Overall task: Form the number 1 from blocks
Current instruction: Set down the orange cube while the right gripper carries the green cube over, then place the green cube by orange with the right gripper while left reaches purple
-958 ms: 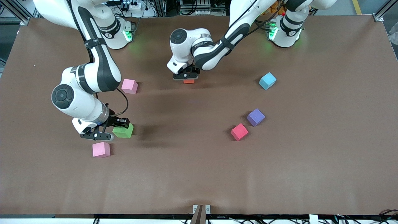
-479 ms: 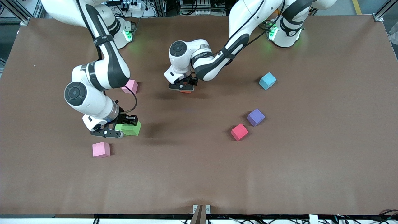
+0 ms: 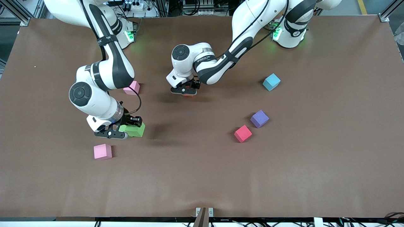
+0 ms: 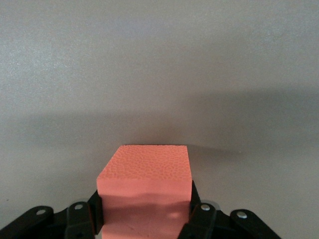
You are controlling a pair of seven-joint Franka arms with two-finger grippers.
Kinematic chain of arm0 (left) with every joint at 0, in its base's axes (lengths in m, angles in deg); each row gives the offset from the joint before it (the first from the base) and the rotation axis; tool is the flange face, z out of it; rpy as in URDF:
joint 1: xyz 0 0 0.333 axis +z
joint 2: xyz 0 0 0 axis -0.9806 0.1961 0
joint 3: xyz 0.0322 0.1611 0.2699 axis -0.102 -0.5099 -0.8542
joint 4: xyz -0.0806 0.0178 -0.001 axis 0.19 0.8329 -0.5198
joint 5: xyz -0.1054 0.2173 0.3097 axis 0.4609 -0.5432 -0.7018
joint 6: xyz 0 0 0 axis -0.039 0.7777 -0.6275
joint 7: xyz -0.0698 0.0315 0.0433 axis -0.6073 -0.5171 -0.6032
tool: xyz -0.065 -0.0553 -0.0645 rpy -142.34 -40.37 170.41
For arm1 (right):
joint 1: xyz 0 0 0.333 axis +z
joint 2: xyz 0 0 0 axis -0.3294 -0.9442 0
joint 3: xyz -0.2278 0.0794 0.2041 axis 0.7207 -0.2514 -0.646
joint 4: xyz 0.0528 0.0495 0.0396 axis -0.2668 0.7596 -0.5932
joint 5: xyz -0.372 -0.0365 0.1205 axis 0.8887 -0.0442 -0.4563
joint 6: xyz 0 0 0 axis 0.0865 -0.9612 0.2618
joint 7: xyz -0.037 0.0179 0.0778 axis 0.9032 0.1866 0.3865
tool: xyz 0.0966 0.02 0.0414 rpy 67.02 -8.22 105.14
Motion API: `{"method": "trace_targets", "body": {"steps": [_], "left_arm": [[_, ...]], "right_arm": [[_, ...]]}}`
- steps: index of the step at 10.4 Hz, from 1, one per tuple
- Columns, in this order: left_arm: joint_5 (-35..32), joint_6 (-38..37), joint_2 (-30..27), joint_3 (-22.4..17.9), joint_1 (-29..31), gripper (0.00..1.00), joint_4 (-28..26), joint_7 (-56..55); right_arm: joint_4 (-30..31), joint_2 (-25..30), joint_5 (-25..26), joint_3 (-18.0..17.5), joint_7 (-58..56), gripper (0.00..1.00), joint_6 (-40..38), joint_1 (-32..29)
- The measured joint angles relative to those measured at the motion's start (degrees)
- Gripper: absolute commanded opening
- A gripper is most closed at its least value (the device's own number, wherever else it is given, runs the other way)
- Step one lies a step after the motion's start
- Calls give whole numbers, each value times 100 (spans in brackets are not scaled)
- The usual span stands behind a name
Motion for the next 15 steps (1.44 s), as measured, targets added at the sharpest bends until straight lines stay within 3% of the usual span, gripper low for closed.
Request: {"method": "trace_targets", "body": {"steps": [1, 5, 8, 11, 15], "left_arm": [[0, -2, 0, -2, -2, 100, 1, 12], [0, -76, -8, -17, 0, 100, 76, 21], [0, -530, -325, -51, 168, 100, 237, 17], [0, -794, -765, -104, 1106, 100, 250, 63], [0, -1301, -790, -102, 2446, 100, 186, 928]], "right_arm": [[4, 0, 0, 0, 0, 50, 3, 0], [21, -1, 0, 0, 0, 50, 78, 8], [63, -28, -2, -3, 5, 50, 274, 166], [98, -140, -377, -10, 180, 51, 584, 514], [175, -306, -421, -21, 1003, 51, 839, 1359]]}}
